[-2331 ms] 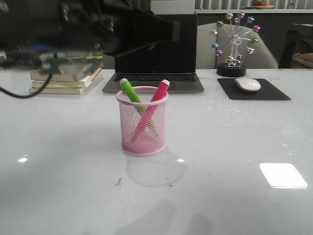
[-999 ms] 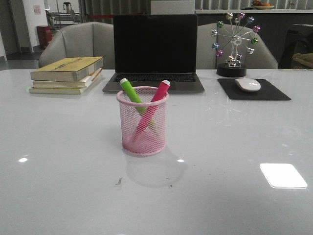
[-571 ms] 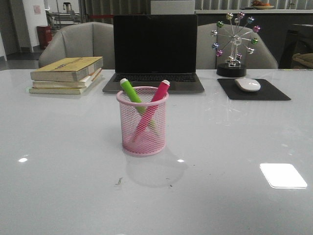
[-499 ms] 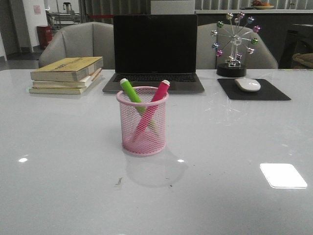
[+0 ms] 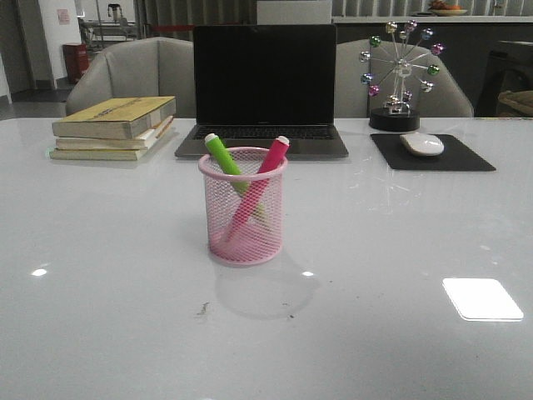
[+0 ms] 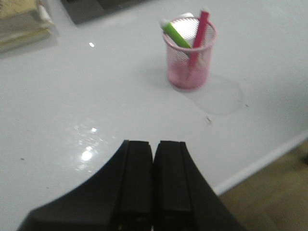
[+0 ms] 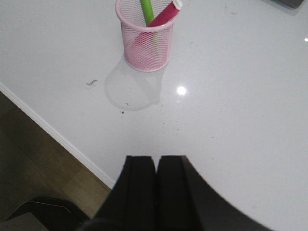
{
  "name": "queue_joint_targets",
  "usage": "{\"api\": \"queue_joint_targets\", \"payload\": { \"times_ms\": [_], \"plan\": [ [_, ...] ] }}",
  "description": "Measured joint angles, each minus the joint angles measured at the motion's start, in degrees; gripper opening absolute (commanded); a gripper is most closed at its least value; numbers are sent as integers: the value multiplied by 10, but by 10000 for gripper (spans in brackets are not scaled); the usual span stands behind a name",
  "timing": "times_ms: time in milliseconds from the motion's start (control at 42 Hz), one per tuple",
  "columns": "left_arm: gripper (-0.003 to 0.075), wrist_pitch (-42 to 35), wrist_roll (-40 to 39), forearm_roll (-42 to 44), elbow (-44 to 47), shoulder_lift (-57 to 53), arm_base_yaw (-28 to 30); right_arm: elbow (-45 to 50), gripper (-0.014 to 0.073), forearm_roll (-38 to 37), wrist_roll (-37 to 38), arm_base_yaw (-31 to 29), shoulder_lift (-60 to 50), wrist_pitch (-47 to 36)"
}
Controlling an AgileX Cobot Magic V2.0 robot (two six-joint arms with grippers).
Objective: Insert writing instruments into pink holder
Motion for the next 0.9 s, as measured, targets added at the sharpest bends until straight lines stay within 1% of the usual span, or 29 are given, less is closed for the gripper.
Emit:
{"api": "queue_joint_targets", "payload": {
  "times_ms": [190,262,380,547,690,809,904],
  "plan": [
    [92,-98,0,0,108,-132,120,0,27,0,0,0,0,0],
    [92,-119,0,0,149,-181,159,0,27,0,0,0,0,0],
    [92,-143,0,-6,207,-242,206,0,27,0,0,0,0,0],
    [92,-216,-3,-16,274,-248,223,0,27,0,0,0,0,0],
    [92,-287,-58,11,319,-248,223,0,27,0,0,0,0,0],
    [92,-323,-104,46,322,-248,223,0,27,0,0,0,0,0],
    [92,-332,-114,53,322,-248,223,0,27,0,0,0,0,0]
  ]
}}
